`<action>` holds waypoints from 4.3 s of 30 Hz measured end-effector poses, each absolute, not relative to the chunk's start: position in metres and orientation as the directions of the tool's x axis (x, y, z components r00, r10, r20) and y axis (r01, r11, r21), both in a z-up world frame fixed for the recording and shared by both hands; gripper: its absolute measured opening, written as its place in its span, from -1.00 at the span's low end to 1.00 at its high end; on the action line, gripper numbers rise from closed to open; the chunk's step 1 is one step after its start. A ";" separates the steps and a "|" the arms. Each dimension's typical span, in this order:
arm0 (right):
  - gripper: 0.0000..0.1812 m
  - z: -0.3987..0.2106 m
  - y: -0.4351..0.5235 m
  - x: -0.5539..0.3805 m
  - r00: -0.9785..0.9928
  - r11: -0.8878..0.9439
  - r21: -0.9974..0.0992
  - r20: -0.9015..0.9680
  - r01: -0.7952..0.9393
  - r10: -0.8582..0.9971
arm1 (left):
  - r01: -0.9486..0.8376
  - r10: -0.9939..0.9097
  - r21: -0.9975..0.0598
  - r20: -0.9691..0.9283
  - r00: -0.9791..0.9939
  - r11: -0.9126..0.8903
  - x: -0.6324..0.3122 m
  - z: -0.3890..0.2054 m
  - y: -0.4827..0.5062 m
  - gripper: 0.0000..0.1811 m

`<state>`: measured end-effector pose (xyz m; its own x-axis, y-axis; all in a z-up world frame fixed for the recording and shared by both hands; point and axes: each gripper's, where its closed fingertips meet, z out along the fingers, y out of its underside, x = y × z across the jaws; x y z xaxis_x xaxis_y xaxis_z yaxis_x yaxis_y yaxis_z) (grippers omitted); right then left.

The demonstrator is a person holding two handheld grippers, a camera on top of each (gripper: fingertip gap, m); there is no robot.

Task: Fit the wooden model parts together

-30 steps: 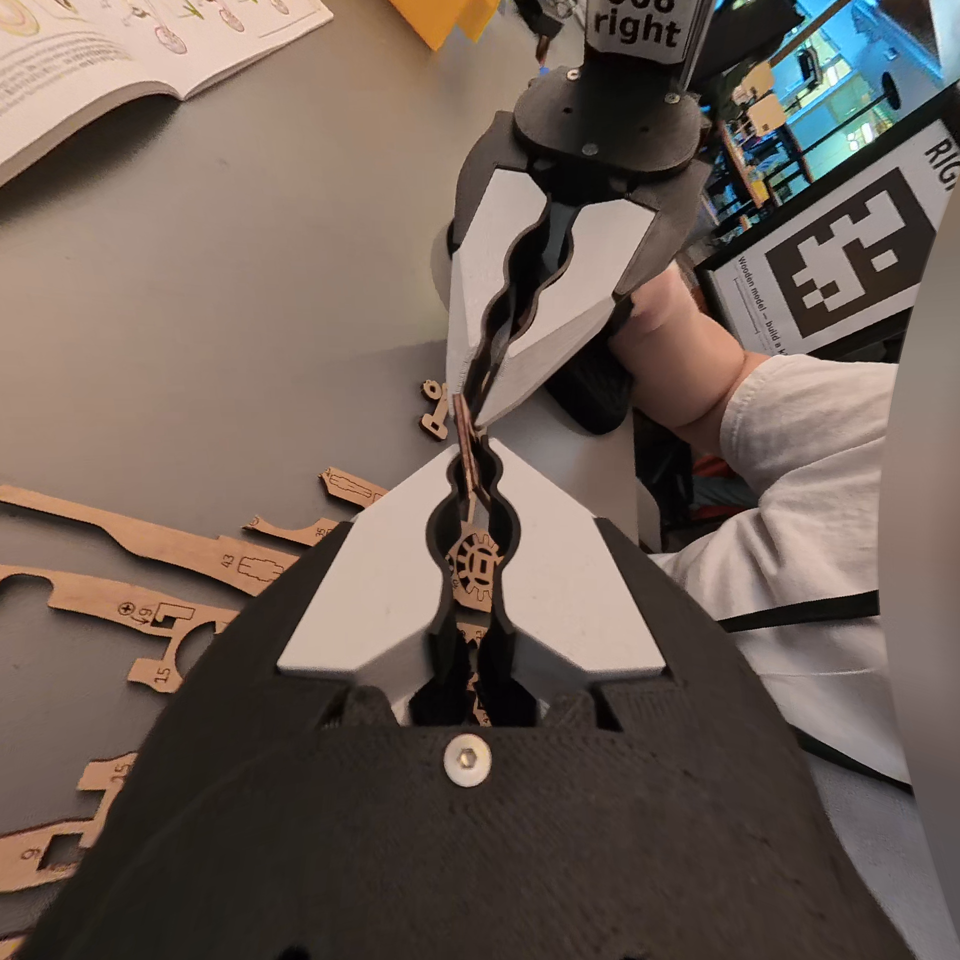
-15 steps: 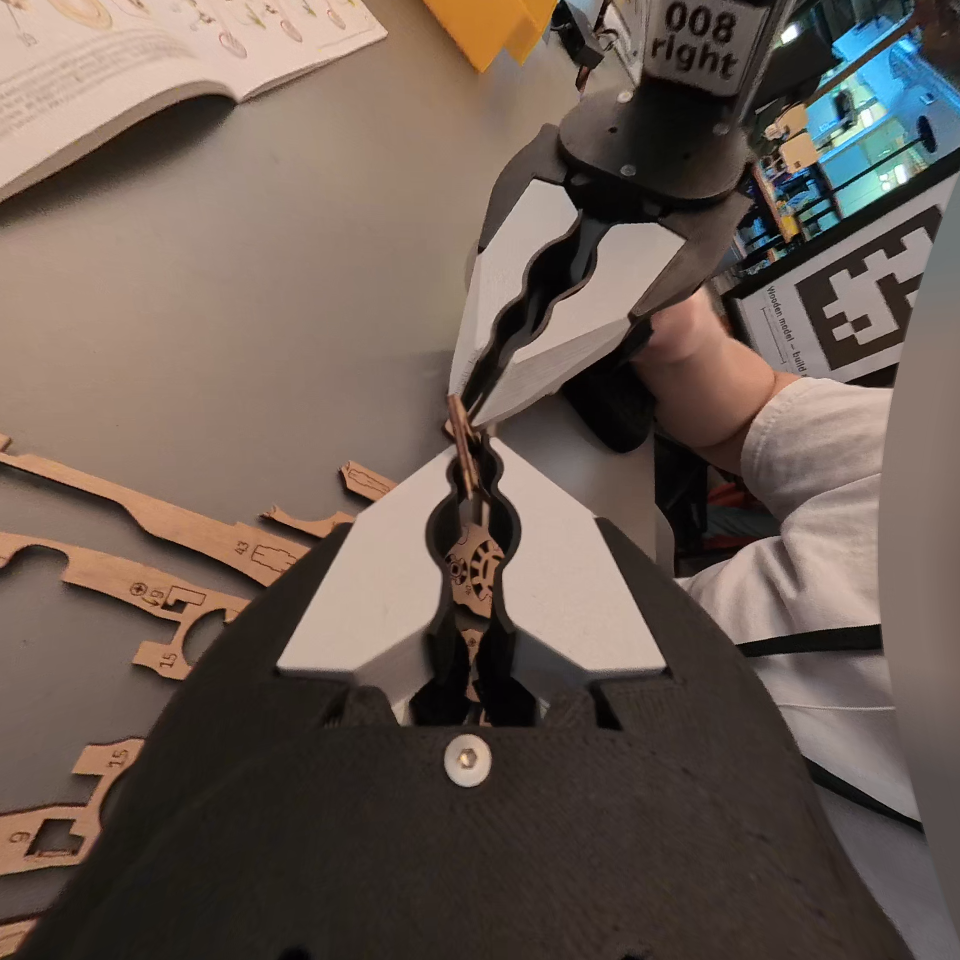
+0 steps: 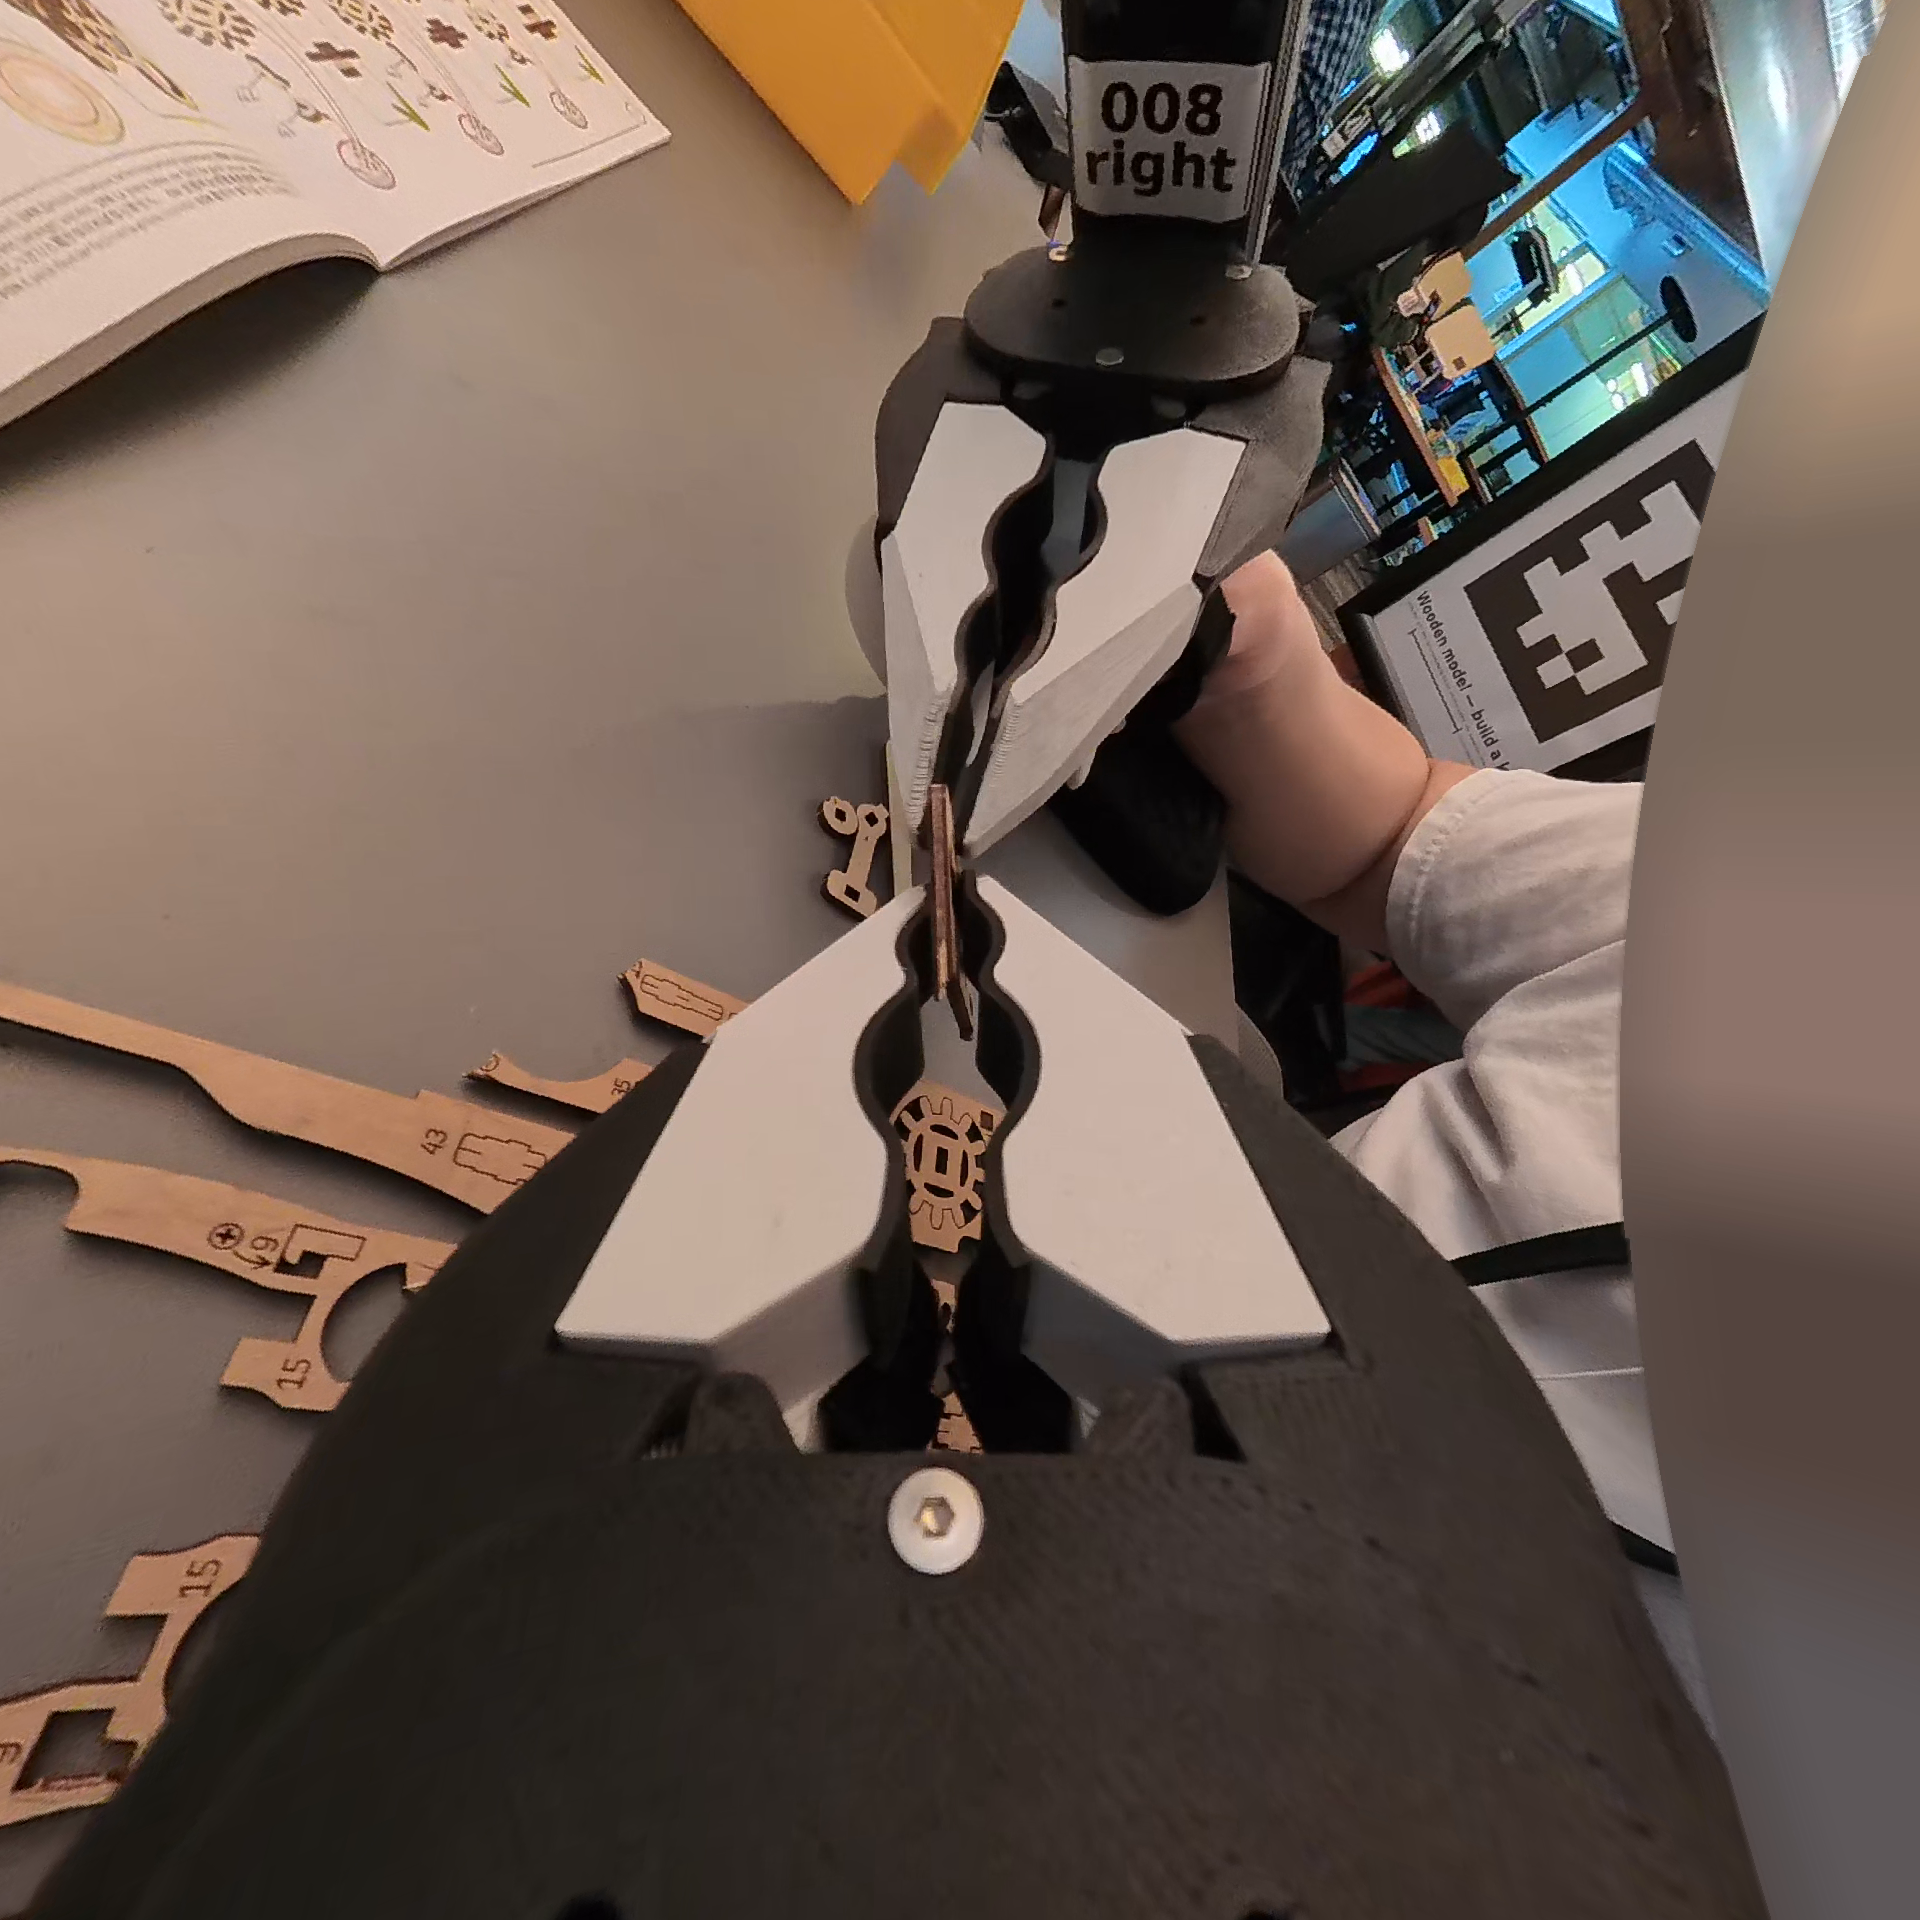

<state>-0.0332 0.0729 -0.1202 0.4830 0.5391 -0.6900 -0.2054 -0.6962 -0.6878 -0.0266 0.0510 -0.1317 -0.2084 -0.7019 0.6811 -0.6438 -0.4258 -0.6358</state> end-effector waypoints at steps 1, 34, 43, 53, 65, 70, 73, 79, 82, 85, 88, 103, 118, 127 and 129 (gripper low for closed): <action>-0.99 -0.120 0.073 -0.033 0.477 -0.698 -0.685 -0.694 -0.207 0.540 | -0.644 -0.702 -0.637 0.680 -0.211 -0.423 -0.027 -0.131 0.051 -0.99; -0.99 -0.120 0.073 -0.032 0.493 -0.682 -0.701 -0.678 -0.208 0.546 | -0.630 -0.728 -0.660 0.653 -0.211 -0.409 -0.025 -0.132 0.051 -0.99; -0.98 -0.122 0.073 -0.034 0.483 -0.705 -0.677 -0.699 -0.209 0.528 | -0.638 -0.763 -0.672 0.615 -0.200 -0.375 -0.025 -0.135 0.050 -1.00; -0.99 -0.116 0.069 -0.035 0.435 -0.703 -0.678 -0.711 -0.216 0.552 | -0.620 -0.756 -0.696 0.608 -0.241 -0.362 -0.026 -0.129 0.046 -0.99; -0.99 -0.126 0.075 -0.032 0.550 -0.678 -0.712 -0.646 -0.183 0.529 | -0.619 -0.805 -0.699 0.567 -0.173 -0.359 -0.023 -0.138 0.051 -1.00; -0.99 -0.132 0.076 -0.033 0.631 -0.642 -0.758 -0.556 -0.115 0.542 | -0.638 -0.814 -0.683 0.562 -0.148 -0.355 -0.024 -0.144 0.053 -1.00; -0.98 -0.130 0.075 -0.033 0.590 -0.660 -0.738 -0.598 -0.141 0.543 | -0.639 -0.800 -0.681 0.577 -0.166 -0.358 -0.025 -0.143 0.052 -1.00; -1.00 -0.114 0.072 -0.029 0.462 -0.670 -0.701 -0.692 -0.245 0.555 | -0.614 -0.716 -0.668 0.660 -0.227 -0.422 -0.025 -0.129 0.050 -0.99; -1.00 -0.114 0.072 -0.030 0.452 -0.680 -0.691 -0.702 -0.244 0.551 | -0.617 -0.708 -0.664 0.667 -0.231 -0.423 -0.025 -0.128 0.049 -0.99; -0.98 -0.115 0.070 -0.033 0.444 -0.689 -0.689 -0.702 -0.225 0.557 | -0.620 -0.712 -0.667 0.661 -0.237 -0.413 -0.025 -0.129 0.047 -0.99; -0.99 -0.117 0.070 -0.034 0.453 -0.691 -0.691 -0.696 -0.211 0.558 | -0.622 -0.710 -0.665 0.663 -0.237 -0.413 -0.025 -0.130 0.047 -0.99; -0.99 -0.130 0.071 -0.034 0.558 -0.686 -0.717 -0.622 -0.123 0.550 | -0.644 -0.766 -0.660 0.619 -0.176 -0.386 -0.026 -0.141 0.048 -1.00; -1.00 -0.121 0.075 -0.028 0.461 -0.713 -0.655 -0.728 -0.249 0.508 | -0.625 -0.617 -0.575 0.765 -0.184 -0.527 -0.023 -0.132 0.053 -0.99; -0.99 -0.125 0.073 -0.031 0.467 -0.725 -0.653 -0.722 -0.218 0.510 | -0.638 -0.664 -0.603 0.724 -0.187 -0.478 -0.025 -0.137 0.051 -0.99; -1.00 -0.124 0.072 -0.032 0.458 -0.727 -0.653 -0.723 -0.212 0.516 | -0.640 -0.671 -0.616 0.713 -0.204 -0.460 -0.025 -0.136 0.050 -0.99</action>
<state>-0.0319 0.0716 -0.1241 0.4584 0.5163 -0.7233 -0.2119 -0.7270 -0.6532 -0.0251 0.0499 -0.1364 -0.2035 -0.6709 0.7131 -0.6396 -0.4603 -0.6156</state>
